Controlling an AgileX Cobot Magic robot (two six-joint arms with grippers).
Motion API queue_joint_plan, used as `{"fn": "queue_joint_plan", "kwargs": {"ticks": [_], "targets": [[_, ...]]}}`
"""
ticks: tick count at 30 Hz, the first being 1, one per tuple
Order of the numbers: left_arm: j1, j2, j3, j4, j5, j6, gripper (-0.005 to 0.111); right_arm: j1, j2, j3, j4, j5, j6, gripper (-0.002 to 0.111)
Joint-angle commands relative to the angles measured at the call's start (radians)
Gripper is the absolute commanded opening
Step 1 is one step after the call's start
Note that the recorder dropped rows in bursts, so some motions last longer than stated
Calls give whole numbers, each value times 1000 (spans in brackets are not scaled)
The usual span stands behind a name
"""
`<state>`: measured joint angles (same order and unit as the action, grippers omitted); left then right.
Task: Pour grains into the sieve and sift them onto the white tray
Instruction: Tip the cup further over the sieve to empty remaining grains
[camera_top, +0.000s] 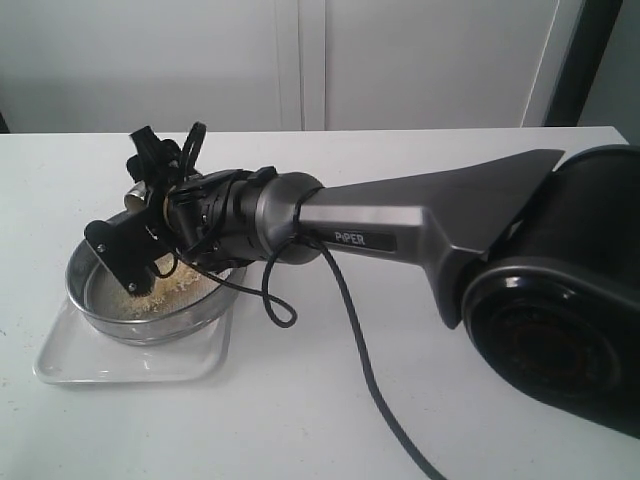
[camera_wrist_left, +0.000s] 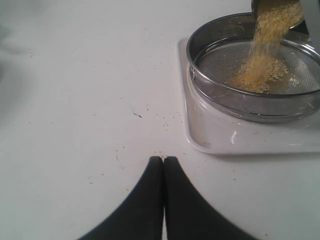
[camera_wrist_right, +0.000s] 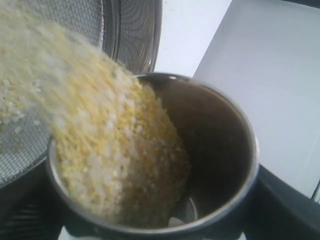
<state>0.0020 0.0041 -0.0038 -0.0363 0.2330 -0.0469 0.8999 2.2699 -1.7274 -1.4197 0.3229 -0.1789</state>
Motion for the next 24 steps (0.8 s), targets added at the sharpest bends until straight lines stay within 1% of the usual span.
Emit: {"fn": "queue_joint_plan", "kwargs": {"ticks": [1, 9, 17, 24], "targets": [[1, -4, 4, -8, -1, 0, 0, 1, -9, -6, -13, 61, 0, 0], [1, -4, 4, -8, -1, 0, 0, 1, 6, -6, -11, 148, 2, 0], [1, -4, 4, -8, -1, 0, 0, 1, 27, -6, -18, 155, 2, 0], [1, -4, 4, -8, -1, 0, 0, 1, 30, -6, -70, 177, 2, 0]]}}
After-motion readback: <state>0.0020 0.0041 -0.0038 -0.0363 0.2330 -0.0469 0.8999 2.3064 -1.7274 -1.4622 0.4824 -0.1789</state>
